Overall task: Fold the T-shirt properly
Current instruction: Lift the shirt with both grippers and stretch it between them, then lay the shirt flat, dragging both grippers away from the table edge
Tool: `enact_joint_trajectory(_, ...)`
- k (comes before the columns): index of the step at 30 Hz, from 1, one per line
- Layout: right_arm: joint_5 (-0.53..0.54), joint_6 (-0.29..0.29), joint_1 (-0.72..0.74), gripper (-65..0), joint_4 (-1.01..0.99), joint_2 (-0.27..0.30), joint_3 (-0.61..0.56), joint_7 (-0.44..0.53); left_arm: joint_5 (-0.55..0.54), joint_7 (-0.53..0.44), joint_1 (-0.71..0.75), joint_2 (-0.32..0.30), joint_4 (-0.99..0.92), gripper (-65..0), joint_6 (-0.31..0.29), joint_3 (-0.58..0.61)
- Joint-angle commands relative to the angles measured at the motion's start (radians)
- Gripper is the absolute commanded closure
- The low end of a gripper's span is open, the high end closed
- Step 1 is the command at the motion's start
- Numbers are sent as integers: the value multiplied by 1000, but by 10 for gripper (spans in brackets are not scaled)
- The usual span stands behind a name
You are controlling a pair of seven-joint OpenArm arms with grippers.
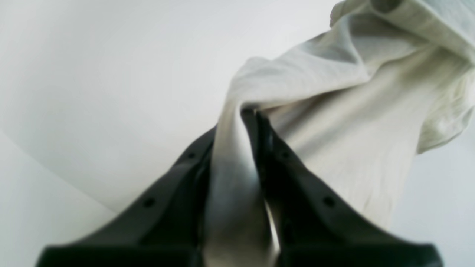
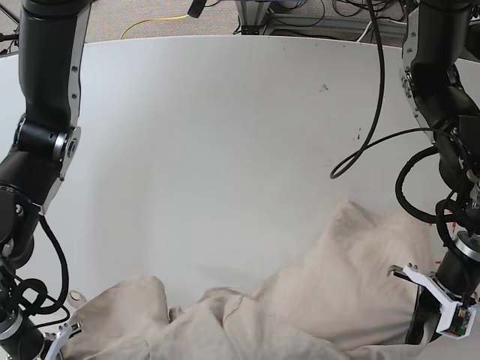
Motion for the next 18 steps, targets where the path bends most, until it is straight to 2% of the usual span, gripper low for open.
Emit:
enact_joint_trajectory(1,-71,-29,-26,0,39,38,19,-32,59,13,26,-19,13,0,20,19)
enact_joint_trajectory(7,-71,-29,-222,0,125,52,21,-26,57,13,169,-10,37,0,20,21)
enact_joint_trajectory(9,-71,-29,-296,0,166,50,36,-26,56,13,224,21,43,0,20,26)
enact_joint_trajectory(11,-71,-29,-402,0,217,23,105,-26,57,13,306,44,47,0,20,26)
enact_joint_trajectory(14,-71,-29,-495,0,243,-17,186,-26,56,13,390,45,56,0,20,26)
enact_joint_trajectory(18,-73,-29,-612,0,244,-33,234,-27,51,13,513,47,60,0,20,26)
